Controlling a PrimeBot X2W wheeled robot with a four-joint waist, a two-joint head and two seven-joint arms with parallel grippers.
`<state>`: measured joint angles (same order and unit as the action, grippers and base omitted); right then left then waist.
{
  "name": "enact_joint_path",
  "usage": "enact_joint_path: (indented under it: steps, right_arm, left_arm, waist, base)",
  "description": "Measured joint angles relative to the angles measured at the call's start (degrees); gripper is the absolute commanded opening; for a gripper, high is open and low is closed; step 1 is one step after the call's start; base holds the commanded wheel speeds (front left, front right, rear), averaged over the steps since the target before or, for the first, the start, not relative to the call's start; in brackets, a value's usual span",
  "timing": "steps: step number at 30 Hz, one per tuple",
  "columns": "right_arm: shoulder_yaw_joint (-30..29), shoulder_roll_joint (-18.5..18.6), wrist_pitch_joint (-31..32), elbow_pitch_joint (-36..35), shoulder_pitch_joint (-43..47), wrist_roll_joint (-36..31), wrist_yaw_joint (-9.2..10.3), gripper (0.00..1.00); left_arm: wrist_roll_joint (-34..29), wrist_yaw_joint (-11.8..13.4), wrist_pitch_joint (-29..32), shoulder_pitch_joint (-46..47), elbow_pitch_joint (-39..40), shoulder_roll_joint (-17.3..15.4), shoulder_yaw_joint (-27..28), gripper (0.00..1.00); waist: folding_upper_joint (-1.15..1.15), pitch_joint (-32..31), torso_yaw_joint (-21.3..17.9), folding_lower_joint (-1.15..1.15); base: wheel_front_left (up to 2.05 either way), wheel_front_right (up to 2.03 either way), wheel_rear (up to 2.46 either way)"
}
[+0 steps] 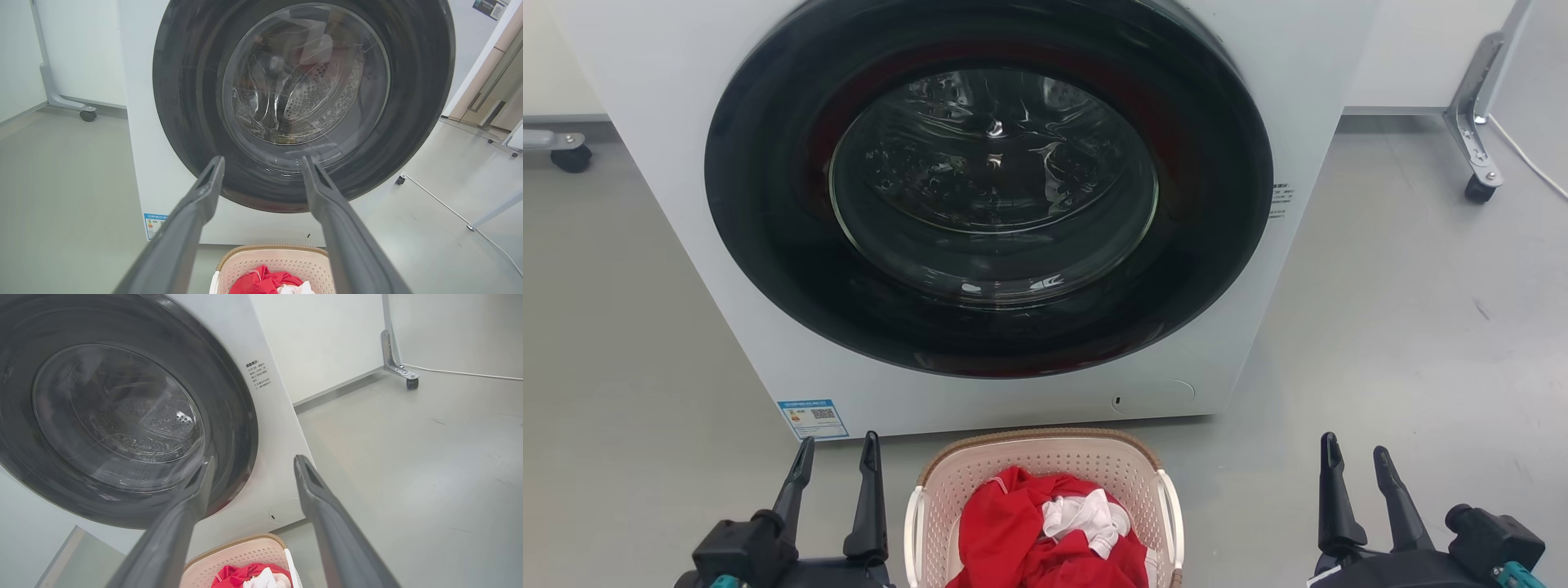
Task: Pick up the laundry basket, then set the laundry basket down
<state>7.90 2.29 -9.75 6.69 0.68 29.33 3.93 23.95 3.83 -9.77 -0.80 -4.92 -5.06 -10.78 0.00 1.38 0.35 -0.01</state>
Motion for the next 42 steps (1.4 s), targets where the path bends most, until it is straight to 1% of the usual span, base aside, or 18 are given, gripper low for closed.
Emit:
enact_joint_path:
  steps: [9,18,19,22,42]
  right_arm:
    - [0.7,0.0,-1.8,-1.4,0.1,-6.0,1.12,1.0]
    - [1.7,0.1,-3.7,-3.1,1.4,-13.1,2.2,1.0]
    - [1.9,0.1,-4.1,-3.5,1.6,-15.1,2.48,1.0]
    - [2.3,0.2,-4.5,-4.3,1.6,-16.9,2.69,1.0]
    - [1.6,0.2,-4.5,-4.6,2.5,-17.3,2.68,1.0]
  left_arm:
    - [-6.4,1.2,-1.9,-0.9,1.4,0.0,-1.0,1.0]
    - [-13.3,2.3,-3.8,-2.3,2.5,-0.1,-2.1,1.0]
    - [-14.8,2.7,-4.1,-2.6,2.9,-0.1,-2.4,1.0]
    - [-16.8,2.8,-4.6,-3.1,3.4,-0.2,-2.6,1.0]
    - [-14.9,2.7,-4.7,-4.4,3.2,0.1,-1.3,1.0]
  waist:
    - [0.0,-0.1,0.0,0.0]
    - [0.0,-0.6,0.1,0.0]
    - [0.0,-0.7,0.1,0.0]
    - [0.0,-0.9,0.2,0.0]
    - [0.0,-1.6,0.3,0.0]
  base:
    - [0.0,0.0,0.0]
    - [0.0,0.0,0.0]
    - [0.0,0.0,0.0]
    - [0.0,0.0,0.0]
    - [0.0,0.0,0.0]
